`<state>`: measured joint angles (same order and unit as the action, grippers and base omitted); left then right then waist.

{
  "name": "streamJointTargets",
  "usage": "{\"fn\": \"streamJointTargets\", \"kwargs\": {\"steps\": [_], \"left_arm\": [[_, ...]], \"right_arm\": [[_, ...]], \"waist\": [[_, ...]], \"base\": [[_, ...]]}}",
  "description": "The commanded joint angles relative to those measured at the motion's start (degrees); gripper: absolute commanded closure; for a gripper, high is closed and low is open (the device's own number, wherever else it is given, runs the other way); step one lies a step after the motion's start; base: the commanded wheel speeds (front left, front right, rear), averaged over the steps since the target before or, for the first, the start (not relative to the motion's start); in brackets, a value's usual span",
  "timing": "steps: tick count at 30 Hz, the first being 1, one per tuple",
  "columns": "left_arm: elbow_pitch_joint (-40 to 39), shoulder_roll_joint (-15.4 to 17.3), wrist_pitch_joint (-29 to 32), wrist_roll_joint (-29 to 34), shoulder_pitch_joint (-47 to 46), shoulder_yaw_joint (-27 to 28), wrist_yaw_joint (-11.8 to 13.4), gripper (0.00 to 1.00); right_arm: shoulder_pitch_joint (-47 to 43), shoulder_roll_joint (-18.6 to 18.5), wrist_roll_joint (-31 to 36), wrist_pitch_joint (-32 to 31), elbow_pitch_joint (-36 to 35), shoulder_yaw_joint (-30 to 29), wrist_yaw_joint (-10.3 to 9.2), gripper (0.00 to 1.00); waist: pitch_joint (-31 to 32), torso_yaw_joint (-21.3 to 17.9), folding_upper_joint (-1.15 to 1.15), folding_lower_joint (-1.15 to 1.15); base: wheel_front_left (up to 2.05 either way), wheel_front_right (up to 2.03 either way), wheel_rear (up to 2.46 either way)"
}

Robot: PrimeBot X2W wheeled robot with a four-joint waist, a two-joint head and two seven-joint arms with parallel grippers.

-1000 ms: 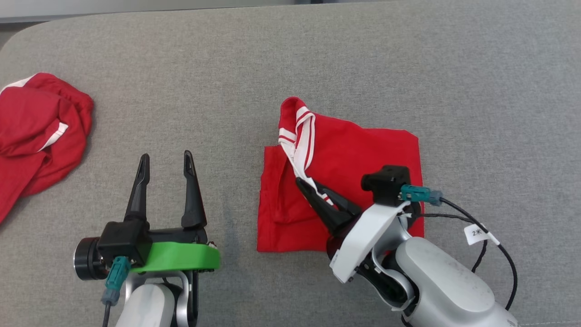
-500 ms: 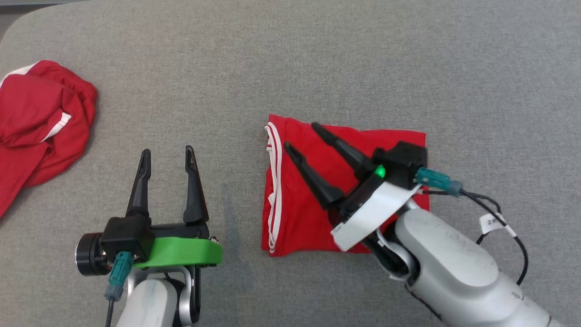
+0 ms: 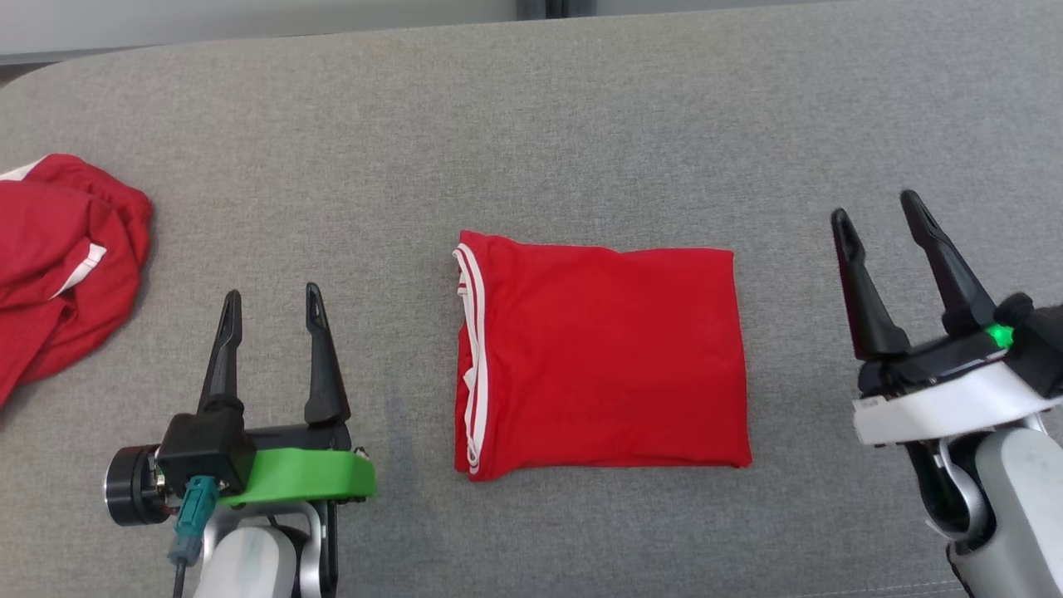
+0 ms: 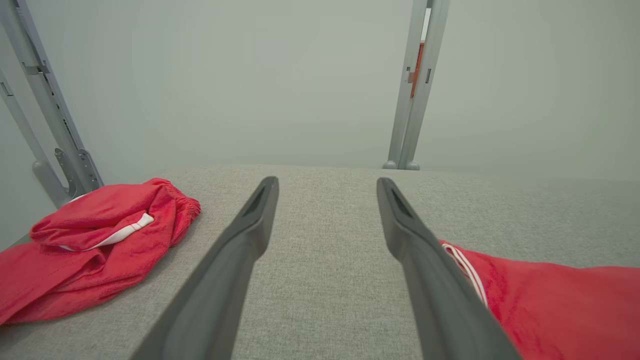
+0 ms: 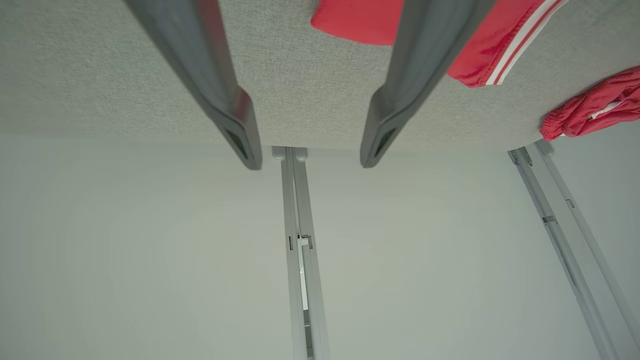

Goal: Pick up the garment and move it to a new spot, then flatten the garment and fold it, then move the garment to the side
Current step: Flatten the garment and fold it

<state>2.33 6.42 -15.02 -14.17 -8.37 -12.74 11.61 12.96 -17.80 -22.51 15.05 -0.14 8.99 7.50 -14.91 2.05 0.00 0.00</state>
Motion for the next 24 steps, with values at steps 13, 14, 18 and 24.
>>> {"fn": "streamJointTargets", "kwargs": {"steps": [13,14,18,24], "left_arm": [[0.97,2.89,1.48,-1.07,7.49,-0.09,-0.25,0.00],[0.93,3.01,1.63,-1.14,8.16,-0.13,-0.17,0.00],[1.20,3.40,2.09,-1.58,10.23,-0.33,-0.33,0.00],[1.69,4.06,2.64,-2.07,12.09,-0.57,-0.40,0.00]], "right_arm": [[-14.57,2.03,3.90,-3.92,-3.51,-7.94,-0.03,0.00],[-15.36,2.32,4.20,-4.45,-3.98,-8.18,-0.03,0.00],[-18.04,3.37,5.23,-6.04,-5.47,-9.04,-0.03,0.00],[-21.06,4.49,6.07,-7.88,-6.93,-9.90,-0.03,0.00]], "waist": [[9.17,-2.98,0.00,0.00],[9.78,-3.04,0.00,0.00],[11.97,-3.13,0.00,0.00],[14.64,-3.09,0.00,0.00]], "base": [[0.00,0.00,0.00],[0.00,0.00,0.00],[0.00,0.00,0.00],[0.00,0.00,0.00]]}}
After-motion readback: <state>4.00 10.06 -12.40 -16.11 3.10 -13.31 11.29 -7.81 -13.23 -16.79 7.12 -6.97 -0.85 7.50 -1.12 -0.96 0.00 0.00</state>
